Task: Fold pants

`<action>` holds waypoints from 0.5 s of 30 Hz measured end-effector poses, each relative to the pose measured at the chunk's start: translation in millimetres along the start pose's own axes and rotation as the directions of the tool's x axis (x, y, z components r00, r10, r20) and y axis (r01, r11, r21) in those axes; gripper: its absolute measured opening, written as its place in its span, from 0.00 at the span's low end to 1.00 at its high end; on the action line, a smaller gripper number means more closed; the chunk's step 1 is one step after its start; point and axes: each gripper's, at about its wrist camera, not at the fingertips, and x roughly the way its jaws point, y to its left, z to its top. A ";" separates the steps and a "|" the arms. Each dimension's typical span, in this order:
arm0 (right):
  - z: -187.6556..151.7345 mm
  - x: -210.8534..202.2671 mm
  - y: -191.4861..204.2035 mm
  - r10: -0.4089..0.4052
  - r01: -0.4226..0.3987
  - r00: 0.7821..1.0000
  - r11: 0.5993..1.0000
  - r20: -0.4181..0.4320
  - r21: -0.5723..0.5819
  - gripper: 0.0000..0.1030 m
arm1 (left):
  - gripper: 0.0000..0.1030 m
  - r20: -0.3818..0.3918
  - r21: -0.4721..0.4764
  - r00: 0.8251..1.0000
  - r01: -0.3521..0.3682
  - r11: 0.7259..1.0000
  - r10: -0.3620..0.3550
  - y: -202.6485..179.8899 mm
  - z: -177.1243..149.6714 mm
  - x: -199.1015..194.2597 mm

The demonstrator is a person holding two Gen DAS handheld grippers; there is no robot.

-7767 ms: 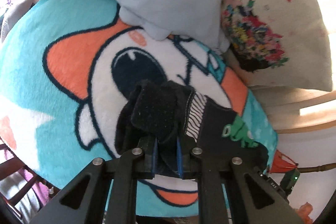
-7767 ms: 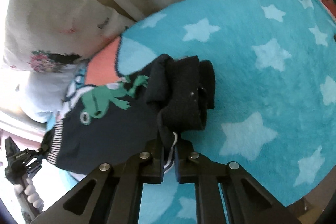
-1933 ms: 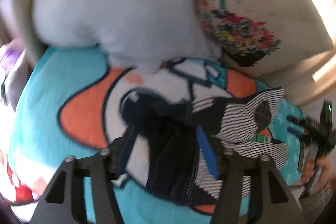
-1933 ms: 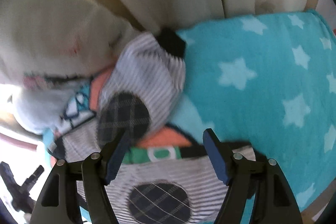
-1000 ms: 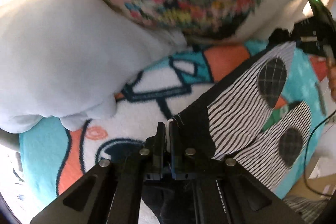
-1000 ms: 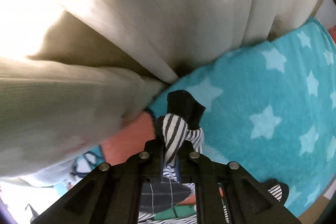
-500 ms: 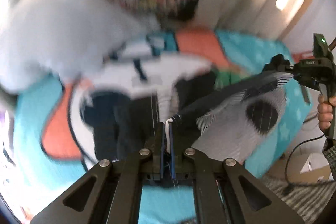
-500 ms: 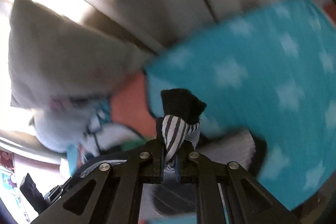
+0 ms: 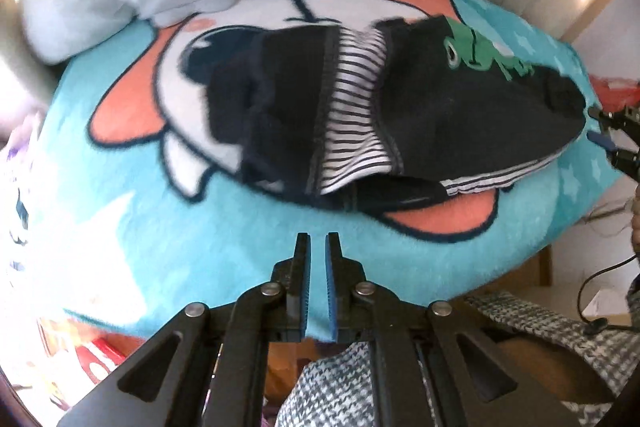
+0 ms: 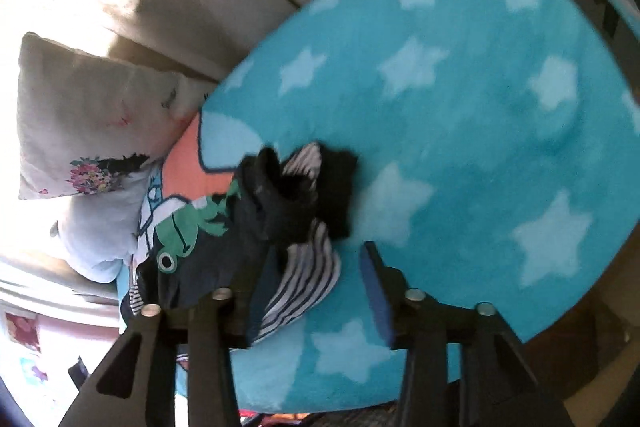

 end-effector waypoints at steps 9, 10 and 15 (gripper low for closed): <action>21.3 54.2 6.2 0.058 -0.057 0.998 0.998 -0.034 0.017 0.73 | 0.22 0.156 -0.114 0.987 0.062 0.992 -0.043 5.0 14.6 -46.2; 20.1 59.6 7.6 0.059 -0.059 0.998 0.998 -0.032 0.015 0.73 | 0.22 0.170 -0.112 0.985 0.061 0.992 -0.041 3.1 16.6 -48.2; 22.7 60.7 17.0 0.094 -0.092 0.994 0.995 -0.051 0.038 0.19 | 0.30 0.214 -0.133 0.977 0.036 0.990 -0.007 -1.7 37.3 -37.1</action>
